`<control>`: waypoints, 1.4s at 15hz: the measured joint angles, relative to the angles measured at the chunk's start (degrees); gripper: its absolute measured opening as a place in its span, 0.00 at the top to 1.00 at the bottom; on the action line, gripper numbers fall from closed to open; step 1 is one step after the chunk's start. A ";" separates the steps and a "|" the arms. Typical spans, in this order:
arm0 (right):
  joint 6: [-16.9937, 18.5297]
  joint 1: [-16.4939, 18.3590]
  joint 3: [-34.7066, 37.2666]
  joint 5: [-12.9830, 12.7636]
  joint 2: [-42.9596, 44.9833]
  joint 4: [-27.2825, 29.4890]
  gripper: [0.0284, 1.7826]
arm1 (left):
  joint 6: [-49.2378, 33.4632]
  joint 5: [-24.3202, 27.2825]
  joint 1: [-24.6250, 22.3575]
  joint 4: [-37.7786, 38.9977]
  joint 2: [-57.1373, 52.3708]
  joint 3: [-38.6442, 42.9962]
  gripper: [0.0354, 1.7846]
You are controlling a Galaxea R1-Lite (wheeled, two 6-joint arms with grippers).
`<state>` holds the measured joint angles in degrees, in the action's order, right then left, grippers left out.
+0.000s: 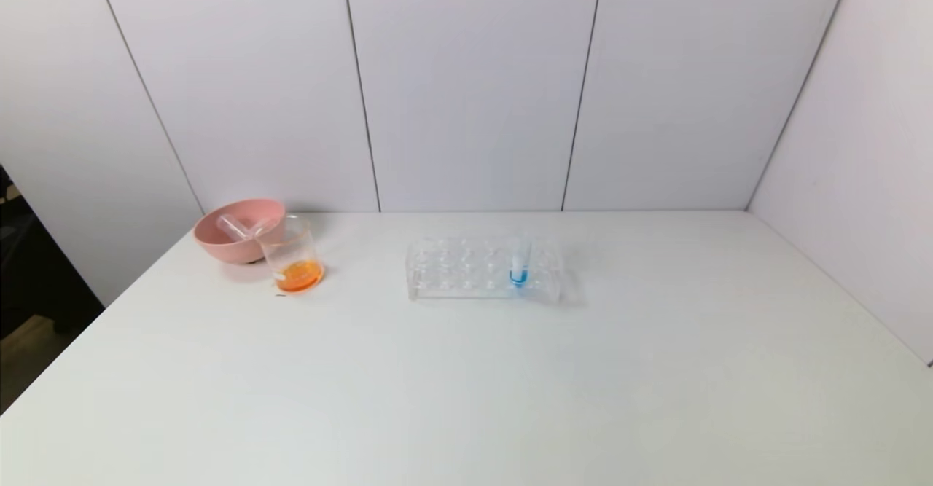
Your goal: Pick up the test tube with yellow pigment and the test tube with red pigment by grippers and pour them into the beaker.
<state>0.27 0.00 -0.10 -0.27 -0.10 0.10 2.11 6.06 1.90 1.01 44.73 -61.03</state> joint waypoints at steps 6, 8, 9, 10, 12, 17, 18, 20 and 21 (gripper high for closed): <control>-0.02 0.00 0.00 0.00 0.00 0.01 0.05 | 13.24 2.32 -2.74 -0.20 -24.92 22.88 0.01; 0.00 0.00 0.00 0.00 0.00 0.01 0.05 | 16.43 2.12 -3.13 1.60 -30.10 31.87 0.01; 0.00 0.00 0.00 0.00 0.00 0.01 0.05 | 16.77 1.62 -3.08 3.64 -32.35 36.85 0.01; 0.00 0.00 0.00 0.00 0.00 0.01 0.05 | 16.69 0.94 -3.02 6.01 -34.23 41.29 0.01; 0.00 0.00 0.00 0.00 0.00 0.01 0.05 | 15.60 -0.91 -2.74 9.42 -38.12 49.24 0.01; 0.00 0.00 0.00 0.00 0.00 0.01 0.05 | 10.68 -2.86 -2.36 3.45 -43.89 60.45 0.01; 0.00 0.00 0.00 0.00 0.00 0.01 0.05 | 9.08 -2.86 -2.36 0.59 -44.26 60.73 0.01; -0.02 0.00 0.00 0.02 0.00 0.01 0.05 | 8.00 -2.95 -2.32 -0.72 -44.68 60.93 0.01; 0.00 0.00 0.00 0.02 0.00 0.01 0.05 | 7.53 -3.00 -2.32 -0.91 -44.73 60.98 0.01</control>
<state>0.27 0.00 -0.10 -0.24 -0.10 0.11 9.64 3.06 -0.41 0.10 0.00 -0.05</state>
